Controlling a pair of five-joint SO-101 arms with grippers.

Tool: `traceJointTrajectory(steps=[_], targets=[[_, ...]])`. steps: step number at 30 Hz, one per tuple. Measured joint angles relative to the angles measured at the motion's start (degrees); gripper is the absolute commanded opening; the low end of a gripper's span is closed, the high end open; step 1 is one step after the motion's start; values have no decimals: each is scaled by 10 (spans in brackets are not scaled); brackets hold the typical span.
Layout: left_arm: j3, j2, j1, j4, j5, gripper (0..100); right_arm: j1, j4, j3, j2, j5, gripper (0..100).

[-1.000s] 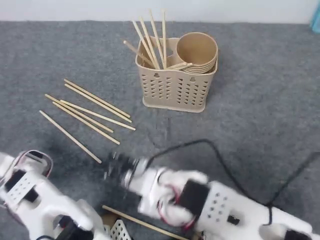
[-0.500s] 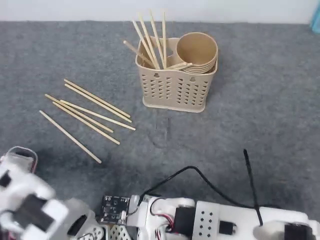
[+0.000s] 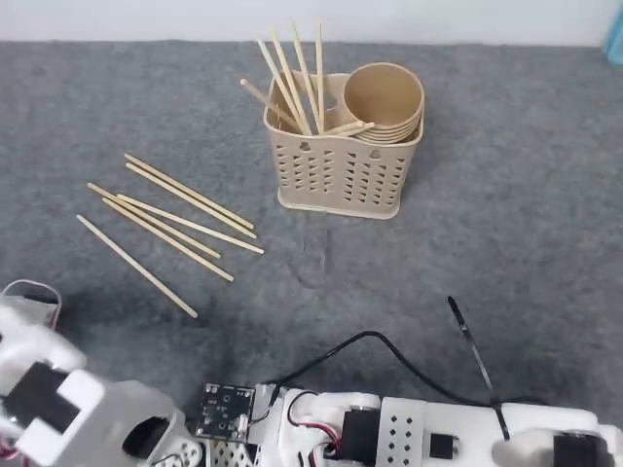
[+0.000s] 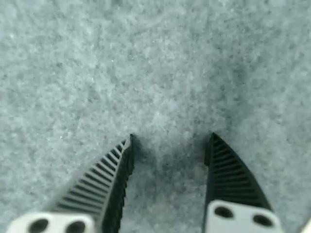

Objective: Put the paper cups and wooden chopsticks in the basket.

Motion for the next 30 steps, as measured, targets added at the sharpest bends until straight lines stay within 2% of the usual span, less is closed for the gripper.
traceJointTrajectory(steps=[5,15,17,20,25,30], targets=[[0,0,0,0,0,228,6,-57,0,79,0,104],[0,0,0,0,1,228,23,-68,-37,214,0,125],[0,0,0,0,1,228,25,-70,-40,220,0,109],[0,0,0,0,1,228,25,-72,-41,222,0,1],[0,0,0,0,1,228,39,-67,-43,215,0,6],[0,0,0,0,-21,223,77,2,-47,121,0,7]])
